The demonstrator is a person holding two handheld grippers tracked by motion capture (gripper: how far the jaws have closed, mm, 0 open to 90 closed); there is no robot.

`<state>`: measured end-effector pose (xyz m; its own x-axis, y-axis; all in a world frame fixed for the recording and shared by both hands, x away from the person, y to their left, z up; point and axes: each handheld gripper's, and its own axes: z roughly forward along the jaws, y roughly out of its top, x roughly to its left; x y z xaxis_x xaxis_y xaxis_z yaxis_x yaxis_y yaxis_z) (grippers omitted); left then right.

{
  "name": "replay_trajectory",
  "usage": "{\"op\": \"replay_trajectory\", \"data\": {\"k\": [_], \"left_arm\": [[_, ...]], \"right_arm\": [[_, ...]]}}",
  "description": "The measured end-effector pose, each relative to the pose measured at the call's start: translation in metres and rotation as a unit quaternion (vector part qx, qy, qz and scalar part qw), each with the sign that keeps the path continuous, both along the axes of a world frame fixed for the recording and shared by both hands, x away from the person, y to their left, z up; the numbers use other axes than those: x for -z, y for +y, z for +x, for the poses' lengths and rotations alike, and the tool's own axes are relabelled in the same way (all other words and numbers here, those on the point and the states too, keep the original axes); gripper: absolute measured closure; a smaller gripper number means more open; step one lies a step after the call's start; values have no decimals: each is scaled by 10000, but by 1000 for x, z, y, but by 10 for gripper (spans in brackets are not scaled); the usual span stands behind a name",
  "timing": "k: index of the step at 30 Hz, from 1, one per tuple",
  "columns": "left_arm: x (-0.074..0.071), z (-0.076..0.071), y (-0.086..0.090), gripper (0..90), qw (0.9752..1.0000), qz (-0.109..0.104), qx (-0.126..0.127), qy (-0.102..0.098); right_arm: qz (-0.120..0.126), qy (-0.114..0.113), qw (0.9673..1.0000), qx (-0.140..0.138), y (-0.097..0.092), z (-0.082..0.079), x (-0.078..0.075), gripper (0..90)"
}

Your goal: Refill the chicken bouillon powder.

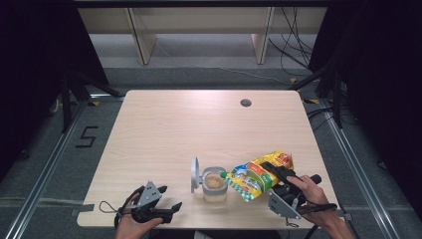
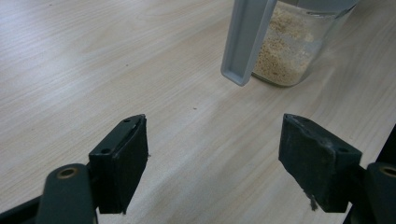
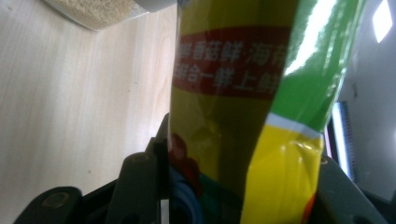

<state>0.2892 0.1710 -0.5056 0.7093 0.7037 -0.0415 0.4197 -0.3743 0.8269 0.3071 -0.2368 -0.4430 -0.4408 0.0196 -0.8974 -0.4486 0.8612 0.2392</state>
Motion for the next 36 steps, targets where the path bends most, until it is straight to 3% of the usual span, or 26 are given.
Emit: {"op": "replay_trajectory", "data": {"k": [1,2,3,6,7,8,10,11,14,16,17,18,20,22,23,24,25,27,28,29,31,33,34,35,36], "left_arm": [[0,0,0,238,10000,0,0,0],[0,0,0,238,10000,17,13,-12],[1,-1,-2,238,9999,-119,-60,67],[1,-1,-2,238,9999,-57,-38,77],[1,-1,-2,238,9999,-57,-38,77],[1,-1,-2,238,9999,-67,-47,88],[0,-2,-2,238,9999,-120,-68,64],[0,-1,0,238,10000,31,-48,45],[1,-2,-2,238,9999,-114,-74,51],[0,-1,-1,238,10000,25,-28,27],[0,-1,-1,238,10000,25,-28,27],[0,-1,-2,238,9999,-111,-42,53],[0,-1,-2,238,10000,-40,-42,36],[0,-1,-1,238,10000,57,-23,25],[0,-1,-1,238,10000,56,-10,36],[0,-1,-2,238,10000,-66,-26,44],[0,-1,-2,238,10000,-66,-26,44],[0,-1,-1,238,10000,-9,-12,7],[0,-1,-1,238,10000,54,-14,27],[0,-1,-1,238,10000,-20,-29,28],[0,-1,-3,238,9999,-119,-34,37],[0,-1,-2,238,10000,-84,-13,33],[0,-1,-3,238,10000,-84,-12,28],[0,-1,-3,238,9999,-96,-28,15],[0,-1,-2,238,10000,-43,19,4]], "right_arm": [[-237,-172,9994,-202,-1,3,-4,590],[-237,-172,9994,-202,-1,3,-4,590],[193,192,9996,-54,-5,3,5,595],[139,236,9996,-117,-6,3,7,604],[323,346,9989,-40,-7,3,10,606],[323,346,9989,-40,-7,3,10,606],[288,332,9989,-185,-7,4,9,612],[334,380,9986,-174,-7,4,10,613],[417,468,9979,-185,-7,4,11,616],[639,609,9959,-207,-9,5,11,620],[837,755,9935,-154,-10,5,14,622],[837,755,9935,-154,-10,5,14,622],[1020,949,9901,-150,-11,5,17,631],[879,817,9923,-320,-11,9,15,638],[1121,1098,9874,-200,-11,7,20,642],[1076,1078,9880,-265,-11,8,19,645],[1129,1217,9859,-218,-11,6,20,648],[1175,1168,9858,-266,-11,8,21,651],[1270,1239,9840,-171,-11,6,22,656],[1361,1334,9814,-233,-11,7,22,666],[1353,1345,9812,-286,-11,9,22,668],[1529,1486,9766,-281,-13,11,22,679],[1529,1486,9766,-281,-13,11,22,679],[1720,1517,9729,-277,-15,12,22,684],[1740,1477,9732,-287,-15,13,22,686]]}}
